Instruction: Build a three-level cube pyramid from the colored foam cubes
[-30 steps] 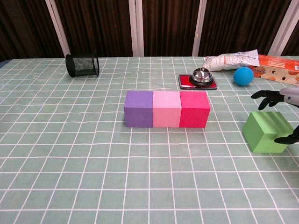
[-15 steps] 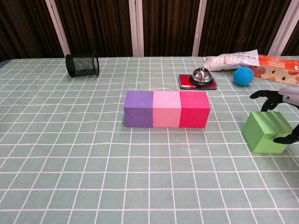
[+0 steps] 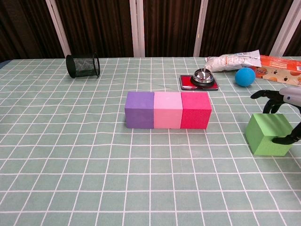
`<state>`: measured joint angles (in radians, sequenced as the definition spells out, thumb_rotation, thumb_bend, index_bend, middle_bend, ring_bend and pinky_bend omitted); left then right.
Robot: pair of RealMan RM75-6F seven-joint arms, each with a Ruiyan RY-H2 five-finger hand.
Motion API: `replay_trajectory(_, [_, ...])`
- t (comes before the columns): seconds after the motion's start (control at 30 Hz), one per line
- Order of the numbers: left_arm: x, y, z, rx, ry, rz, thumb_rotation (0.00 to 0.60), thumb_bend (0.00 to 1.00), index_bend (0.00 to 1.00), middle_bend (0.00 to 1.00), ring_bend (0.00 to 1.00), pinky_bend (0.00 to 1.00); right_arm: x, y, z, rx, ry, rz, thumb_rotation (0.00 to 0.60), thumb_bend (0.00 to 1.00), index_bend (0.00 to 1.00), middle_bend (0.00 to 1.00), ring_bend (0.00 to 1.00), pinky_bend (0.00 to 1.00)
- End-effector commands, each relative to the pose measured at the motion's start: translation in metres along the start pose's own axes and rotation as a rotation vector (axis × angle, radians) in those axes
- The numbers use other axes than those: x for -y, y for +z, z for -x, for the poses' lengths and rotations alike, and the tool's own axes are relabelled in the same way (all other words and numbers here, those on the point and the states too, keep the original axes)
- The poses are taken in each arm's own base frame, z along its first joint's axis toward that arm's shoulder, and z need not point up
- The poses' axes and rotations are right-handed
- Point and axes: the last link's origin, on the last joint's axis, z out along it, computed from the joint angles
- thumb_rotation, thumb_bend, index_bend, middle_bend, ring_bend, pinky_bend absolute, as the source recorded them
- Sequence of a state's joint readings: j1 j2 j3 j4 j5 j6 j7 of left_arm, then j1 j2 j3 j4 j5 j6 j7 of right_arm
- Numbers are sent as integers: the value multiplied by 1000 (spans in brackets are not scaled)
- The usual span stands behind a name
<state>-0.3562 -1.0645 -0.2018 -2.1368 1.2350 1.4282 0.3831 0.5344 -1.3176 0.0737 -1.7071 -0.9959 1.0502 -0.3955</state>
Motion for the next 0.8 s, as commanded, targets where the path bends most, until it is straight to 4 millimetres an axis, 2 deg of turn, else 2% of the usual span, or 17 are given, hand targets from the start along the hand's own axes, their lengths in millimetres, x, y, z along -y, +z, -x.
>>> replay_trajectory(0.03, [0, 0, 0, 0, 1, -1, 600, 109, 0, 0, 0, 0, 4, 1, -6, -14, 1, -13, 600, 253, 91, 355, 259, 61])
replay_trajectory(0.17, [1, 1, 0, 1, 0, -3, 600, 109, 0, 0, 0, 0, 13, 3, -19, -41, -16, -45, 600, 253, 91, 355, 258, 61])
replay_trajectory(0.4, [2, 1, 0, 2, -5, -7, 600, 109, 0, 0, 0, 0, 35, 16, -56, -100, -63, -96, 600, 253, 91, 355, 258, 61])
replay_trajectory(0.6, [2, 2, -2, 2, -16, -10, 600, 109, 0, 0, 0, 0, 61, 30, -88, -137, -71, -125, 600, 253, 91, 355, 258, 61])
replay_trajectory(0.8, [4, 3, -3, 10, -30, -16, 600, 109, 0, 0, 0, 0, 91, 37, -93, -118, -90, -170, 600, 254, 91, 355, 259, 61])
